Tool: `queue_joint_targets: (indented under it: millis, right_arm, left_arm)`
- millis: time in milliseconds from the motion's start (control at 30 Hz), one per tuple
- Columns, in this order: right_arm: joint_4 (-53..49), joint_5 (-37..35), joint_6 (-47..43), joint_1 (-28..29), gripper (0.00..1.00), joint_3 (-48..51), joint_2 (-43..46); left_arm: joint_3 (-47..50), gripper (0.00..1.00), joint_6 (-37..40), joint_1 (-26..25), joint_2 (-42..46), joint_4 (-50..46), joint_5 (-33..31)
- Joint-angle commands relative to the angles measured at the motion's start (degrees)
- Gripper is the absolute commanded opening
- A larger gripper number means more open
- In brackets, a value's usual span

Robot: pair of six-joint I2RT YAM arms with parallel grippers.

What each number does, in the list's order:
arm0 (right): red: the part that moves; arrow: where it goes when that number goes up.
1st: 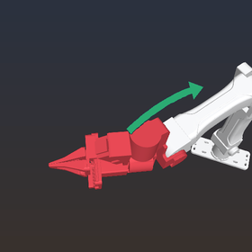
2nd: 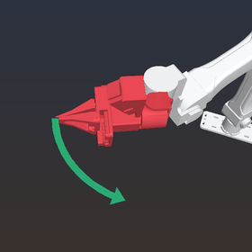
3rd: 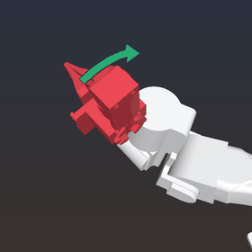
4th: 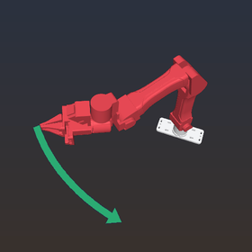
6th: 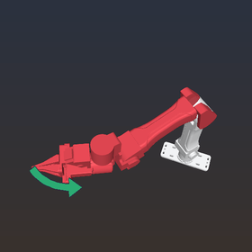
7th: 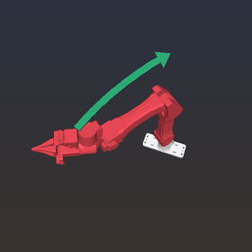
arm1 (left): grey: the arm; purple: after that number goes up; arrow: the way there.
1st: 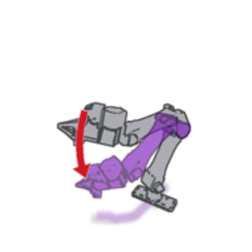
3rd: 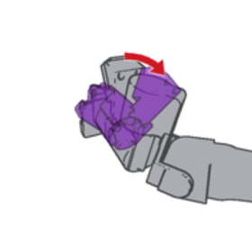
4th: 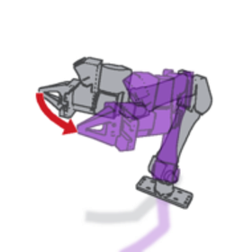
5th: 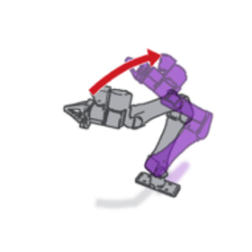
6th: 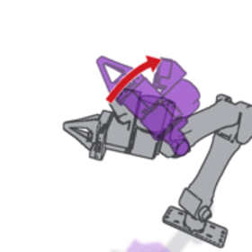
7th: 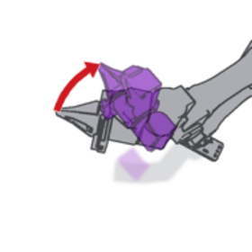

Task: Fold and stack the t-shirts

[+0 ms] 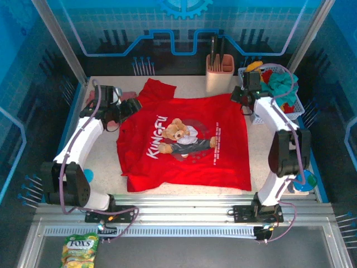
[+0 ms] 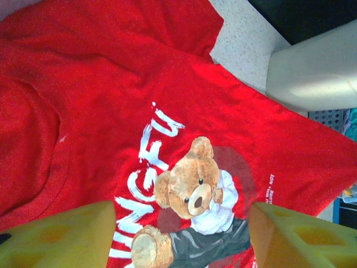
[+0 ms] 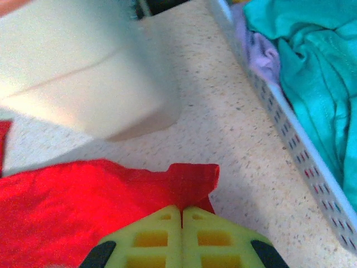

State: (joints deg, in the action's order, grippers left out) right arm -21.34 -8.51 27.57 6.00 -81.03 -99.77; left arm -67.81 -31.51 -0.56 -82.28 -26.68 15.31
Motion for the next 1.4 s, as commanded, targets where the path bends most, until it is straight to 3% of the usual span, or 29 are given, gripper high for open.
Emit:
queue_joint_targets:
  millis: [0, 233, 367, 533, 900, 1033, 1267, 1367]
  right_arm:
    - [1.0, 2.3, -3.8, 2.9, 0.0, 7.5, 7.4]
    - [3.0, 6.2, -1.9, 4.8, 0.0, 30.1, 24.8]
    - [-1.6, 0.4, 1.6, 3.8, 0.0, 37.6, 29.9]
    - [-3.2, -0.1, 2.6, 2.6, 0.0, 39.5, 30.1]
    - [0.1, 5.6, 2.7, 2.7, 0.0, 40.9, 26.1]
    - [0.0, 6.9, 2.5, 2.7, 0.0, 41.2, 27.1]
    - [-0.5, 9.2, 2.7, 2.8, 0.0, 39.8, 26.7]
    - [-0.4, 10.1, 2.8, 2.8, 0.0, 39.7, 26.7]
  left_arm:
    - [-3.6, 0.65, -0.1, -0.3, -2.6, 0.0, -2.3]
    - [-11.2, 0.64, 1.5, -0.4, -12.1, -0.2, -5.7]
    - [-14.7, 0.65, 2.9, -0.5, -18.1, 1.4, -7.0]
    - [-21.0, 0.65, 2.8, -1.1, -26.3, 4.2, -5.9]
    - [-48.0, 0.67, 8.1, -5.2, -48.7, -7.0, -6.7]
    - [-54.6, 0.68, 8.6, -7.0, -53.8, -8.8, -9.3]
    - [-71.7, 0.67, 13.4, -13.5, -64.7, -19.4, -21.3]
    - [-74.5, 0.67, 15.7, -16.0, -67.2, -21.7, -24.7]
